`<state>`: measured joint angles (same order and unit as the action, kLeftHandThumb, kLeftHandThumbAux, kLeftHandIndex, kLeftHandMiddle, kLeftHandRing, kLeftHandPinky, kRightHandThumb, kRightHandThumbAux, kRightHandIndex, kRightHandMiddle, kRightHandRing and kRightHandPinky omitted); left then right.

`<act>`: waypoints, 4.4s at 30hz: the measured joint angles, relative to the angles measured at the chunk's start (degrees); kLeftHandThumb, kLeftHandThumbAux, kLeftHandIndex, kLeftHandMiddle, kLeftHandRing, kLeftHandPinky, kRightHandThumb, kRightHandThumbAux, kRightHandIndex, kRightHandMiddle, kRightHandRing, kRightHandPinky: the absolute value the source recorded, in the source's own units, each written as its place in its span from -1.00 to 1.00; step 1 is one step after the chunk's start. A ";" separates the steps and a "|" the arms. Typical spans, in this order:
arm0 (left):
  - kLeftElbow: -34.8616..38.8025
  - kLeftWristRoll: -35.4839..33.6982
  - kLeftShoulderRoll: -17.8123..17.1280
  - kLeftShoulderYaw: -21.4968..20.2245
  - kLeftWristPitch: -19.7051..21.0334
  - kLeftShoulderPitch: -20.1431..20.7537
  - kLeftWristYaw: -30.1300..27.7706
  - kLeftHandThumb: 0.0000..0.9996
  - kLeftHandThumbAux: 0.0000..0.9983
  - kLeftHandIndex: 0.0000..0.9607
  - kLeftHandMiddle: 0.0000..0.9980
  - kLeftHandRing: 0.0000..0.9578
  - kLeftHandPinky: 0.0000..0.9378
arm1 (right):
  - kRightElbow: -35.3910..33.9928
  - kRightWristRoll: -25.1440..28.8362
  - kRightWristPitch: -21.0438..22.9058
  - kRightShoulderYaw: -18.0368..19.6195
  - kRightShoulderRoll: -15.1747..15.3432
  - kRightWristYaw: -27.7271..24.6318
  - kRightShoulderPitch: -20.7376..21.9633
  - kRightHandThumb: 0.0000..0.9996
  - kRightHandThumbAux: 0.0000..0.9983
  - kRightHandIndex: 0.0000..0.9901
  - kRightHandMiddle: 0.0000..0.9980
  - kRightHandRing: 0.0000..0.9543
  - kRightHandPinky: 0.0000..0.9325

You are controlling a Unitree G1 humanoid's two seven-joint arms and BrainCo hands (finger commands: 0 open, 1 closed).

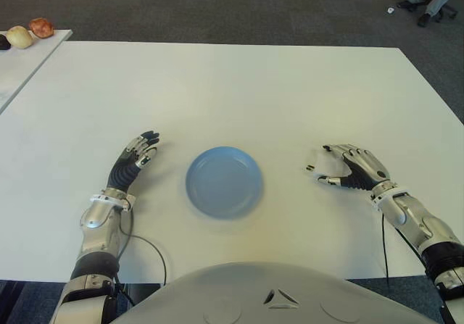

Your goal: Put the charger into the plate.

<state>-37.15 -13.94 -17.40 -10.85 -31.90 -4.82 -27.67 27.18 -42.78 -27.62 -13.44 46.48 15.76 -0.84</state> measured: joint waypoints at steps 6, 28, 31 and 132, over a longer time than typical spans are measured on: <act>-0.45 0.11 -0.01 -0.01 -0.04 0.41 0.01 -1.00 -0.02 -0.67 -0.66 -0.69 -0.67 | 2.59 -0.15 -0.44 -1.36 -0.01 2.07 2.15 0.08 -0.11 0.03 0.40 0.44 0.61; -1.32 2.36 0.74 0.12 -2.21 0.68 3.36 -1.00 -0.01 -0.52 -0.48 -0.52 -0.53 | 9.49 0.22 4.06 -3.69 -1.78 7.78 6.61 0.90 0.36 0.77 0.85 0.89 0.92; -1.08 2.82 0.93 0.27 -2.57 0.53 4.14 -1.00 -0.01 -0.51 -0.46 -0.51 -0.53 | 9.20 0.59 4.52 -3.56 -1.79 7.24 6.54 0.90 0.37 0.79 0.86 0.90 0.92; -7.73 7.27 4.67 0.62 -2.46 8.42 14.10 -1.00 0.15 -0.93 -0.84 -0.86 -0.86 | -30.77 -2.70 18.77 -10.80 -27.18 -25.84 22.89 0.99 0.27 0.73 0.78 0.85 0.87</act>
<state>-44.88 -6.67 -12.73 -10.23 -34.36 3.60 -13.57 -3.59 -45.49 -8.86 -24.23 19.30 -10.08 22.05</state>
